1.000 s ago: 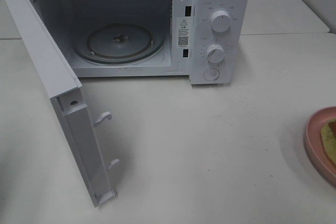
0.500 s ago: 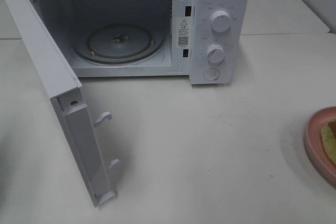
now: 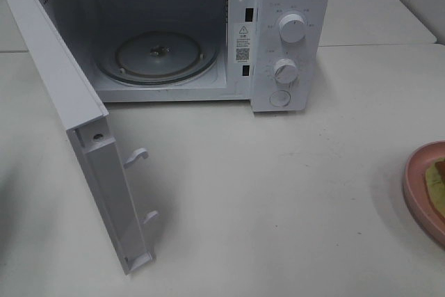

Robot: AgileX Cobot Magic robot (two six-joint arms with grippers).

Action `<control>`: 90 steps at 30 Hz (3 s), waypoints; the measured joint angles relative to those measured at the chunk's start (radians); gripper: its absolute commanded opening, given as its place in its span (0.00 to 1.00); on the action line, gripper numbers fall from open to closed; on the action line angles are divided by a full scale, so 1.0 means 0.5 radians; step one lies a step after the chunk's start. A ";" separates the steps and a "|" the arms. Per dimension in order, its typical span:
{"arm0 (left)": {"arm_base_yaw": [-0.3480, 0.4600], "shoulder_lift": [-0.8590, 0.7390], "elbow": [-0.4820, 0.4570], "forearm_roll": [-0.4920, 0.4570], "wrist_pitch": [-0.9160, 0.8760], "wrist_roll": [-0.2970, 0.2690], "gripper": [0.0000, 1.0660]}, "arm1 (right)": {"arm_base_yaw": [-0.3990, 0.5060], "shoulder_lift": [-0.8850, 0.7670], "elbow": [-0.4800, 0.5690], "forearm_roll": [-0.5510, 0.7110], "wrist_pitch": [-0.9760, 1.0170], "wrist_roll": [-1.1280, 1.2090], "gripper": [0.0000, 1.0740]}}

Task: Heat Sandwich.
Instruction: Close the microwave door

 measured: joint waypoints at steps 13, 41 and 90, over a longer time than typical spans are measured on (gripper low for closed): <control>0.000 0.396 -0.046 0.590 -0.544 -0.272 0.00 | 0.000 0.000 0.000 0.000 0.000 0.000 0.71; -0.624 0.988 -0.332 0.478 -1.064 -0.258 0.00 | 0.000 0.000 0.000 0.000 0.000 0.000 0.71; -1.396 1.858 -1.962 -0.278 -0.280 0.194 0.00 | 0.000 0.000 0.000 0.000 0.000 0.000 0.71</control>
